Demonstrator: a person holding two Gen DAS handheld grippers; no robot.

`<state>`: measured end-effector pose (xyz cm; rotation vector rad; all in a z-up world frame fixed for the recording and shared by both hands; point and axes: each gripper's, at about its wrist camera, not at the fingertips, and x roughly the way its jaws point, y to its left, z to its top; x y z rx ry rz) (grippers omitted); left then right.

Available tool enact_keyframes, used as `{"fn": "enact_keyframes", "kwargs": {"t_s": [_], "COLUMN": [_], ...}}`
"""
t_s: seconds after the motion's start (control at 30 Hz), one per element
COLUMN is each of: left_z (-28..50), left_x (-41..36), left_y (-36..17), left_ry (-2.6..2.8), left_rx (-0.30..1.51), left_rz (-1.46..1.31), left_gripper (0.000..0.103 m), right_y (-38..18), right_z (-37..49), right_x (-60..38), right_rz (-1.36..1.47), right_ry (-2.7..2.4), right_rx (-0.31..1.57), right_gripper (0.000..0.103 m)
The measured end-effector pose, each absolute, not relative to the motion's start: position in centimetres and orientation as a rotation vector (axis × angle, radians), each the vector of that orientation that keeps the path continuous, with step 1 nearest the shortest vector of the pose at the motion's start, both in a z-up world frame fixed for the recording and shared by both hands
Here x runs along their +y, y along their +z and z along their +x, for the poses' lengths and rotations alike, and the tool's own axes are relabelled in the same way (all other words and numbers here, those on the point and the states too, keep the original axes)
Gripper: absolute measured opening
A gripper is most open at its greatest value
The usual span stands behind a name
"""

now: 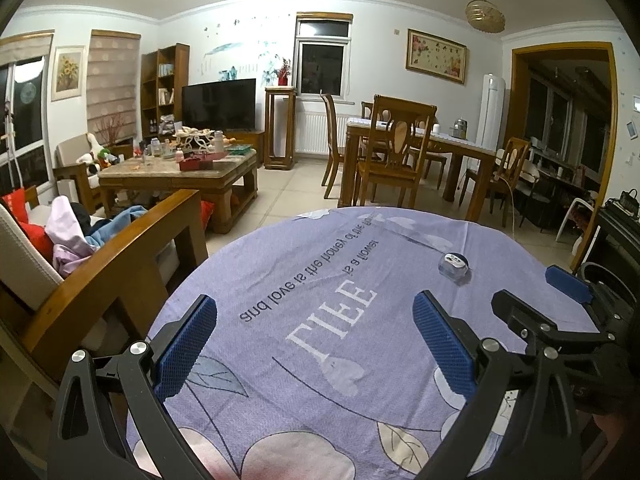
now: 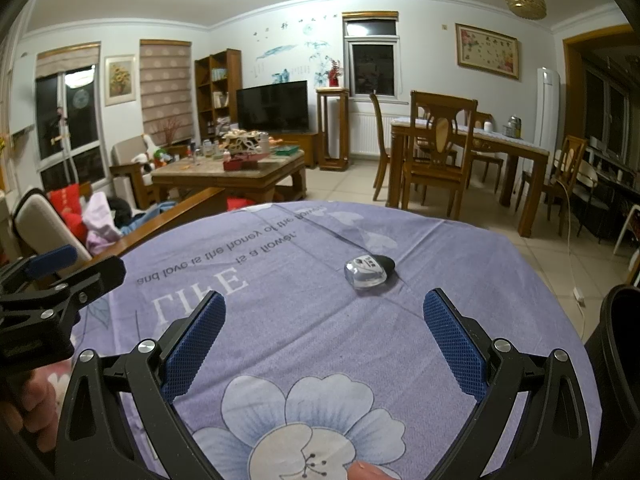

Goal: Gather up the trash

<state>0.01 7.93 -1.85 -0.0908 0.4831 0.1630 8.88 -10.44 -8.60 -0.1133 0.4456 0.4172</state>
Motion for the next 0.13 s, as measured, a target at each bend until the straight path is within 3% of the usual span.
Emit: {"fn": "enact_keyframes", "kwargs": {"t_s": [0.13], "left_z": [0.04], "left_x": [7.96], "left_y": [-1.81], "left_ry": [0.164], "left_rx": [0.483], "left_rz": [-0.091], "left_gripper": [0.098], "right_y": [-8.62], "right_z": [8.87], "right_x": [-10.42], "right_rz": [-0.113], "right_ry": [0.418], "right_rx": [0.446], "right_gripper": [0.098]}}
